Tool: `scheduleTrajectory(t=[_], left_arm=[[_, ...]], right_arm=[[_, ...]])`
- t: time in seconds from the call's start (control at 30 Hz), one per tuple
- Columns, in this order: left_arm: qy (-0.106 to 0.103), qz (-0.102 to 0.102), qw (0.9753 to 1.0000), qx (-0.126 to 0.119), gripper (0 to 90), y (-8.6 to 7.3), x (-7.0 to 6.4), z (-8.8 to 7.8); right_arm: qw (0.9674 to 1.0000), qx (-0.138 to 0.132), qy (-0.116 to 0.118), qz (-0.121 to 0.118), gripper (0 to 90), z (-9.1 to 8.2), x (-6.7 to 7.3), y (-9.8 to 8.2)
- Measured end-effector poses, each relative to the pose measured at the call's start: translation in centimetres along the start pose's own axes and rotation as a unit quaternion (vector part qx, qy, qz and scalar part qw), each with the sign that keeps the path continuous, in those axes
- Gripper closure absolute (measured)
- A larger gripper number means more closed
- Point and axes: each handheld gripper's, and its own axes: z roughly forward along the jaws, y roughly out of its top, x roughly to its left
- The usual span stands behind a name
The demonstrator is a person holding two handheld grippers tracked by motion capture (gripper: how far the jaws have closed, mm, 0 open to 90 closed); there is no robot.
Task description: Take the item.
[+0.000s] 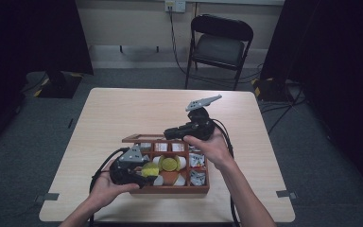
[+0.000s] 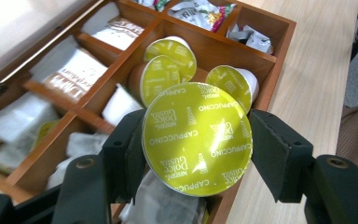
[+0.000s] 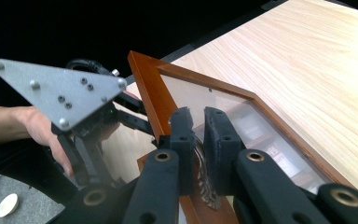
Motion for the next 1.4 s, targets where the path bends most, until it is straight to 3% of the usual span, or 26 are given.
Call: scheduleTrajectory(t=[0.33,0.67,0.8,1.17,1.4], left_arm=[[0.004,-0.025,0.9995,-0.017,39.1,-1.7,1.0,-2.3],[0.031,-0.064,0.9967,-0.039,39.2,-3.1,3.2,-4.2],[0.042,-0.067,0.9962,-0.036,39.1,-3.5,3.9,-4.5],[0.079,-0.093,0.9917,-0.041,39.1,-4.2,6.5,-5.3],[0.091,-0.11,0.9892,-0.034,39.1,-4.2,8.4,-4.8]], right_arm=[[1.0,0.0,-0.001,0.0,82.0,0.0,0.0,0.0],[1.0,-0.001,-0.001,-0.001,82.1,0.0,0.0,0.0],[1.0,-0.001,-0.001,-0.001,82.1,0.0,0.1,0.0],[1.0,0.0,0.0,0.001,82.0,0.0,0.1,-0.1],[1.0,0.0,0.0,0.001,82.0,0.0,0.1,-0.1]])
